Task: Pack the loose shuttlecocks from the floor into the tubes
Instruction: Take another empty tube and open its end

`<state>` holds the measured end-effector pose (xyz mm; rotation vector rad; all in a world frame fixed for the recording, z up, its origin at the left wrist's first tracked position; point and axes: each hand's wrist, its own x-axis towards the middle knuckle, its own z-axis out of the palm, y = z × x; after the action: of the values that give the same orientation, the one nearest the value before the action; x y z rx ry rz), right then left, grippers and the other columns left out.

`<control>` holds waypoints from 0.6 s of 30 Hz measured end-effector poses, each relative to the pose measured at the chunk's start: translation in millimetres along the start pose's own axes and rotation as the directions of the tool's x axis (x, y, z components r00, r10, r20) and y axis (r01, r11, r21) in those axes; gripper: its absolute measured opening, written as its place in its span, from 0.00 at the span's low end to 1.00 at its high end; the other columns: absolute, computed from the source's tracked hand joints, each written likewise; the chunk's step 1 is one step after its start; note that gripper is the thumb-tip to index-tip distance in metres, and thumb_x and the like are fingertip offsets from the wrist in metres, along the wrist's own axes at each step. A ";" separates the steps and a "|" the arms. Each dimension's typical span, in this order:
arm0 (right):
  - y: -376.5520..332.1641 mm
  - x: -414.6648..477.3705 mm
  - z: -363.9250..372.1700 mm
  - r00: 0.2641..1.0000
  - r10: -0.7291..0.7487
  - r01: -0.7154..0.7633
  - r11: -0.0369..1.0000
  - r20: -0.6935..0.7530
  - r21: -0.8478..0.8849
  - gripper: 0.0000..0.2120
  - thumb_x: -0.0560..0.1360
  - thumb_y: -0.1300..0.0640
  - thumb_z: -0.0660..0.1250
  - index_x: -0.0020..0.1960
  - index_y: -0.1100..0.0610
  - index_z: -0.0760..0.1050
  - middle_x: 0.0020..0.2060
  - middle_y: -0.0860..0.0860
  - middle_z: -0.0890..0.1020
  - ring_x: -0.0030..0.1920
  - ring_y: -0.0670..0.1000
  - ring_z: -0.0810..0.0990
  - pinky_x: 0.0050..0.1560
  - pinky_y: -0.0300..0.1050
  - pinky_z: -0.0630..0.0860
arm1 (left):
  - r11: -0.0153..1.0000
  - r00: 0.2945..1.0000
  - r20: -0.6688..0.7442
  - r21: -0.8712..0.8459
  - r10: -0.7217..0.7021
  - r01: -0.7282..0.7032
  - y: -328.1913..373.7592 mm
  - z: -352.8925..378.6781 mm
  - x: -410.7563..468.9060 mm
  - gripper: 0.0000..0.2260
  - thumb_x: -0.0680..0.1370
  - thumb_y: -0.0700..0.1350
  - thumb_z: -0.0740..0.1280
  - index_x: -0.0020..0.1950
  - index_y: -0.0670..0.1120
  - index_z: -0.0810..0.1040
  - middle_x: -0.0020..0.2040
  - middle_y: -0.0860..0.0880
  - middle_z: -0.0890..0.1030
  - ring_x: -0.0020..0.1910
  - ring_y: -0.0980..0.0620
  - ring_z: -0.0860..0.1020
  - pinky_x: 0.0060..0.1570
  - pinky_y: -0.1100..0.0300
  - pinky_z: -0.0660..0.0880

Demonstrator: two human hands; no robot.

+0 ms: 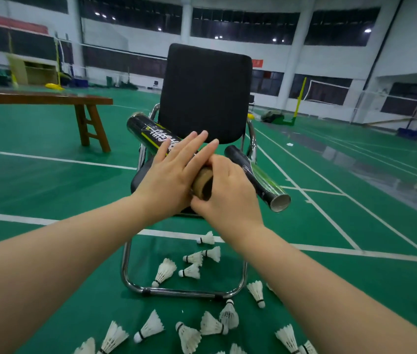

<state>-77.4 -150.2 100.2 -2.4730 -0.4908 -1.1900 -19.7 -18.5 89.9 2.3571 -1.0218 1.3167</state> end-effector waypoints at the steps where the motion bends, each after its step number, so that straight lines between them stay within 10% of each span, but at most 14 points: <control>1: -8.5 -2.9 -6.7 0.999 0.005 -0.006 1.000 0.047 0.018 0.24 0.61 0.57 0.75 0.54 0.61 0.72 0.46 0.54 0.79 0.47 0.57 0.76 0.45 0.41 0.62 | 1.000 1.000 0.014 -0.011 0.009 -0.009 1.3 -8.9 -4.7 0.33 0.71 0.52 0.58 0.74 0.51 0.50 0.70 0.43 0.70 0.71 0.44 0.64 0.68 0.41 0.56; 8: -50.5 -37.6 -39.3 0.944 -0.042 0.002 0.993 0.328 0.121 0.24 0.67 0.52 0.72 0.59 0.56 0.68 0.53 0.50 0.76 0.51 0.52 0.74 0.46 0.41 0.67 | 0.990 0.975 0.173 0.010 0.138 -0.142 10.3 -60.1 -46.1 0.45 0.62 0.54 0.75 0.72 0.41 0.59 0.52 0.43 0.81 0.49 0.43 0.80 0.51 0.50 0.75; 18: -64.9 -41.4 -24.3 0.896 -0.165 0.098 0.979 0.412 0.179 0.26 0.65 0.53 0.74 0.59 0.57 0.68 0.54 0.51 0.77 0.48 0.48 0.70 0.42 0.37 0.61 | 0.999 0.968 0.249 0.038 -0.015 0.005 7.8 -75.7 -84.8 0.45 0.58 0.49 0.80 0.69 0.35 0.66 0.54 0.38 0.79 0.49 0.37 0.79 0.47 0.46 0.78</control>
<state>-147.3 -110.6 92.0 -2.5933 -0.8463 -0.6137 -103.0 54.0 61.6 2.6017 -1.0584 1.0629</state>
